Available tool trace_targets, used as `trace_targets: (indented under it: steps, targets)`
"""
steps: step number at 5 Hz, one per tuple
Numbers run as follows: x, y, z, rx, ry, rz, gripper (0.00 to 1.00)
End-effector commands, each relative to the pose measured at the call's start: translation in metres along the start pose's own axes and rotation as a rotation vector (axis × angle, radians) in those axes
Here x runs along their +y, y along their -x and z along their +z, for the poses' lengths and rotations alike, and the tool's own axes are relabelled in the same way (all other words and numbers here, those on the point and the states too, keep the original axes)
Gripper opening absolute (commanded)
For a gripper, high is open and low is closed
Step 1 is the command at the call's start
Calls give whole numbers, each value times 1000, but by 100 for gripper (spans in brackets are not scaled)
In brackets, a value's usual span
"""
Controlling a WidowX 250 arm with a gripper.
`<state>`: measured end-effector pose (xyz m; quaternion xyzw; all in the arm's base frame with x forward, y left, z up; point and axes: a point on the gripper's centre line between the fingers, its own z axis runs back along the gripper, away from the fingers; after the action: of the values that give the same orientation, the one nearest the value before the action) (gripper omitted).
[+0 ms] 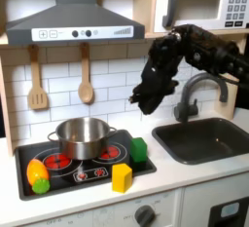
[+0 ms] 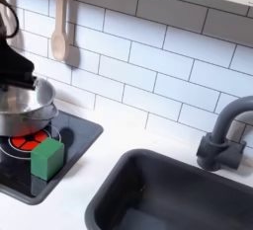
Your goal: Push button
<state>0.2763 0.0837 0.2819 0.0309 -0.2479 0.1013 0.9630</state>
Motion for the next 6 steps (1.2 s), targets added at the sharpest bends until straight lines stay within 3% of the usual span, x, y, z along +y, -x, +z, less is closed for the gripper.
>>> trace_targets:
  steps: [1,3,5,6]
  targets:
    - [11,-30,-2,-69,-12,17,0]
    - [9,-52,5,-149,-7,18,0]
    - [14,-76,19,-277,-2,19,0]
    - [19,-83,21,-299,-10,21,0]
